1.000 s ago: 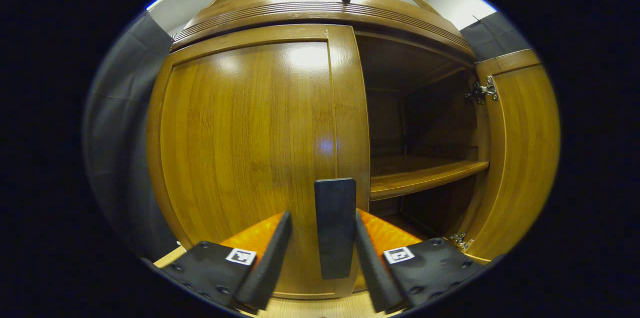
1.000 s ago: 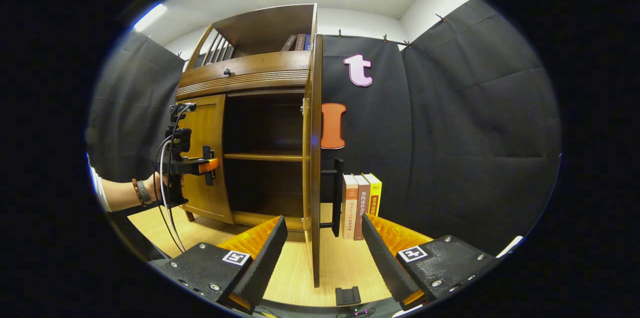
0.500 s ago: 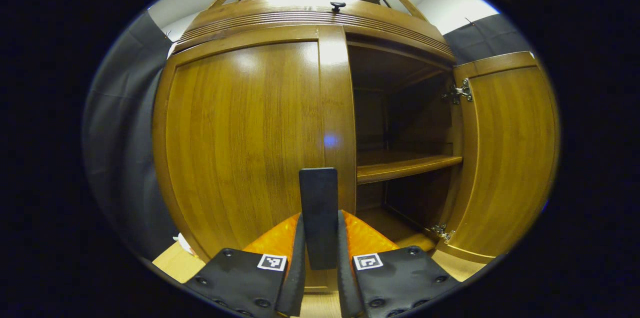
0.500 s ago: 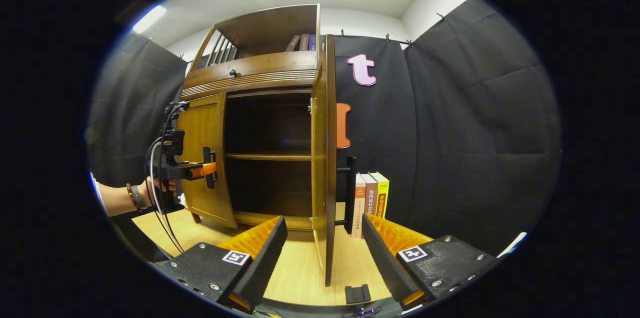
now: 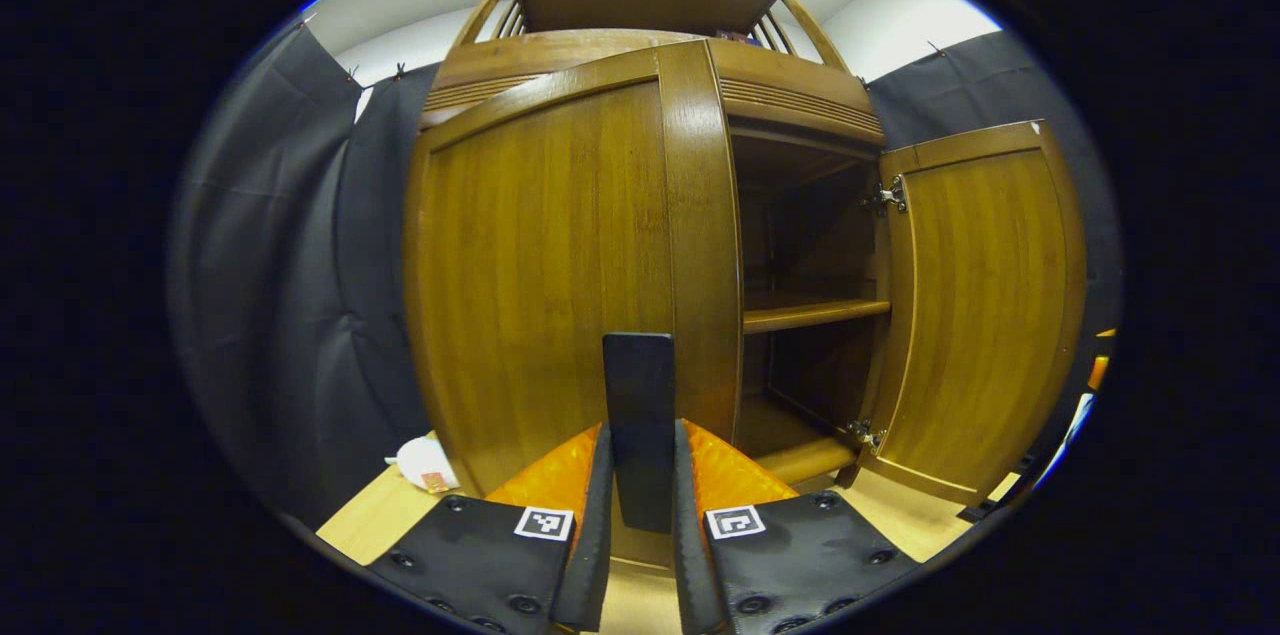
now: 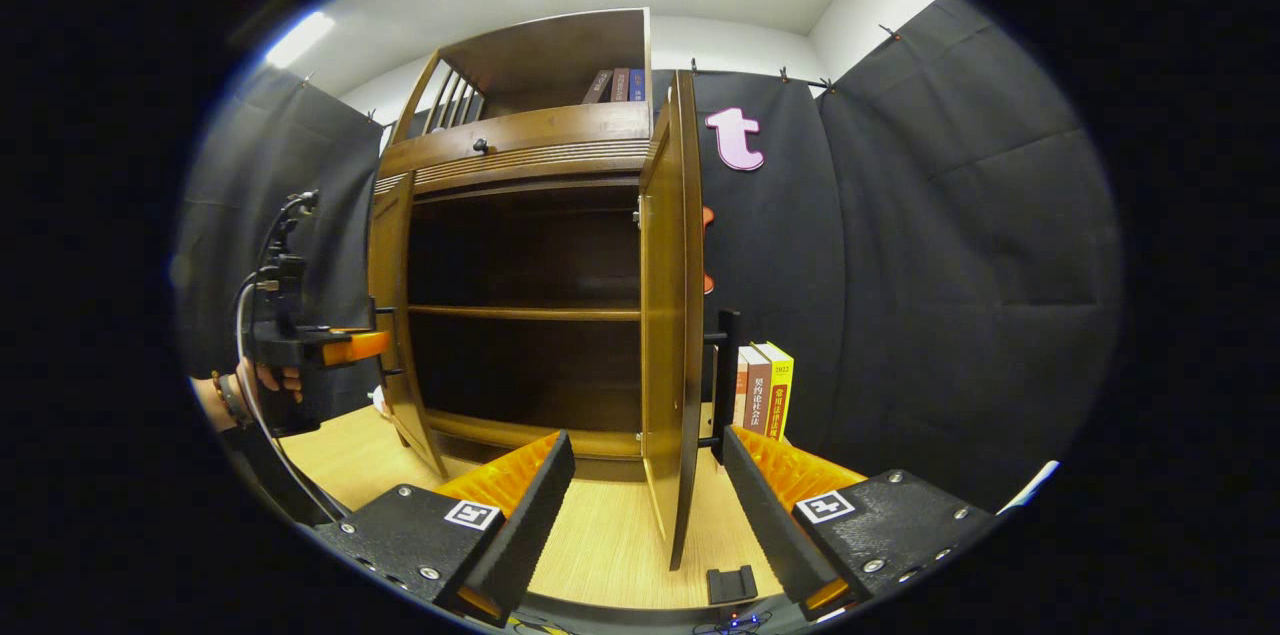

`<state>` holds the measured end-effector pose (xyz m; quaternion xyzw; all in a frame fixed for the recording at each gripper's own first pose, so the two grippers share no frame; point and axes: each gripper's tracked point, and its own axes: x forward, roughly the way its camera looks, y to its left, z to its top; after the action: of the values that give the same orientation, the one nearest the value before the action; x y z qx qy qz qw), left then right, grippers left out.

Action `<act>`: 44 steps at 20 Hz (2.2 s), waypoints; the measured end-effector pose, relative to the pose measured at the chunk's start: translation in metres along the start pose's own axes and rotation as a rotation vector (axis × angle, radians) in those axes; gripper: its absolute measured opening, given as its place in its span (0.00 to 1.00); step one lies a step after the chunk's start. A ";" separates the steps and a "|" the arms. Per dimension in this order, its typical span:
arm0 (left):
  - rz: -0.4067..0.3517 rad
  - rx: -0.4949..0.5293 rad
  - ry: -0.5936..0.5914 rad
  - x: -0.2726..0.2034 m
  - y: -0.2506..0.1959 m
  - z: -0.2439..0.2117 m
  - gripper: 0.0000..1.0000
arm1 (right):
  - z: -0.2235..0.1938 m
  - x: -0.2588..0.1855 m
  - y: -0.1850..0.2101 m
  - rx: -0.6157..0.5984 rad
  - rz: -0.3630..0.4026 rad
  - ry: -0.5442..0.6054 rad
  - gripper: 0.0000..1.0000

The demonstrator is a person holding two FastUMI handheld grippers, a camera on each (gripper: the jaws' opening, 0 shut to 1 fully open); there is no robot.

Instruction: Open the right door of the double-door shoe cabinet with the right hand, and open the left door with the left hand.

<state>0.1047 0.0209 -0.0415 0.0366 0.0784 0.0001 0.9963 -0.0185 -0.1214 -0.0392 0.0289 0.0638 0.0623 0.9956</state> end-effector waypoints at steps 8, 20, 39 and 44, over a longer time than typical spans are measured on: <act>0.122 0.029 -0.007 -0.071 0.067 -0.001 0.22 | -0.001 0.018 0.018 0.002 0.045 -0.002 0.98; 0.200 -0.004 -0.054 -0.100 0.179 0.004 0.08 | -0.007 0.027 0.038 0.008 0.068 0.014 0.92; 0.253 0.006 -0.150 -0.165 0.262 0.031 0.51 | 0.001 0.032 0.054 0.036 0.068 0.025 0.98; 0.269 -0.018 -0.111 -0.182 0.238 0.053 0.62 | 0.004 0.051 0.064 0.039 0.097 0.020 0.92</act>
<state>-0.0659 0.2530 0.0563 0.0377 0.0175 0.1324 0.9903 0.0249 -0.0515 -0.0375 0.0507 0.0733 0.1095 0.9900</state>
